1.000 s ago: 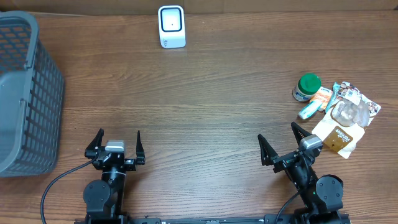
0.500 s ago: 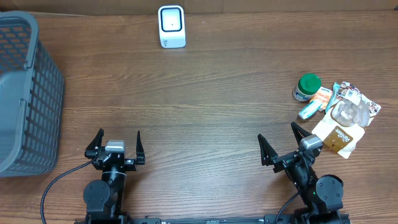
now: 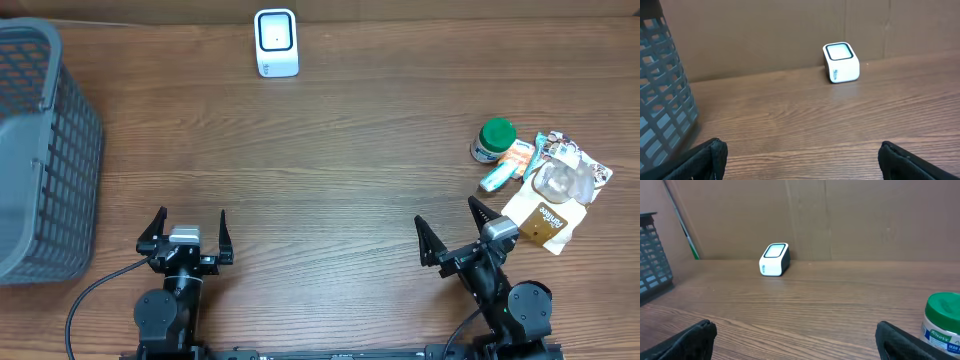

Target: Scan the item barcode

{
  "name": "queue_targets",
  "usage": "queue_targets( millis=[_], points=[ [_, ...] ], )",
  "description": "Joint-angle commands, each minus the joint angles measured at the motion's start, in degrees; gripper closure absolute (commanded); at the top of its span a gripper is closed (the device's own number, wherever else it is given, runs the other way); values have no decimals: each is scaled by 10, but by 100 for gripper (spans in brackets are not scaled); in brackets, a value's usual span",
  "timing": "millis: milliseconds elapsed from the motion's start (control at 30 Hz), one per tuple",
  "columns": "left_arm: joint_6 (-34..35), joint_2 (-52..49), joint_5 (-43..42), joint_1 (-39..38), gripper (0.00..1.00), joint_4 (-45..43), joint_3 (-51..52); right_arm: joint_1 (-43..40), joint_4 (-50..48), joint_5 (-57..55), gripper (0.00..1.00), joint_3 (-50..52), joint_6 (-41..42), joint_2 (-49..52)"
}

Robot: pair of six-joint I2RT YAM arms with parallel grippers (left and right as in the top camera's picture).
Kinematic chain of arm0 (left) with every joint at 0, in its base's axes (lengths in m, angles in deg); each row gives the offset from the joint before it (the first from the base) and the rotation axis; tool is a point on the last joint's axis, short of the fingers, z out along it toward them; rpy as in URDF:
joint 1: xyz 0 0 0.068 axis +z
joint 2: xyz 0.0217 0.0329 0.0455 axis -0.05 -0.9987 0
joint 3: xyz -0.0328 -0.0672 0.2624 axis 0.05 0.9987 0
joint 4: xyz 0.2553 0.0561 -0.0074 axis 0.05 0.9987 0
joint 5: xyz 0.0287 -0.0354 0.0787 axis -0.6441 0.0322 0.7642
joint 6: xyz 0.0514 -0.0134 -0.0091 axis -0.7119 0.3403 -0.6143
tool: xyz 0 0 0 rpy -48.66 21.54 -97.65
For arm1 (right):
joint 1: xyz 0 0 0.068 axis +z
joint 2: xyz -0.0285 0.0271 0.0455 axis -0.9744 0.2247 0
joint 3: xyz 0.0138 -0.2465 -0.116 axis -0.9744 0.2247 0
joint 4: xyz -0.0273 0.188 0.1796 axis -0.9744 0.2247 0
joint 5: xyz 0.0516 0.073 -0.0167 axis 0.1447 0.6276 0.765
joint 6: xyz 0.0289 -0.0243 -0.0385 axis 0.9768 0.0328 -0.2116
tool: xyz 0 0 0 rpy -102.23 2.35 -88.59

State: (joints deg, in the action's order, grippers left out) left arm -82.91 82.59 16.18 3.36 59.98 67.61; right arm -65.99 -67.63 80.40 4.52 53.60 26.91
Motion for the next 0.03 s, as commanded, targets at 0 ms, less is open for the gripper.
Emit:
queue_targets(
  millis=[0],
  points=[
    [-13, 8, -10, 3, 1, 0, 3, 4, -2, -6, 0, 6, 3, -7]
  ],
)
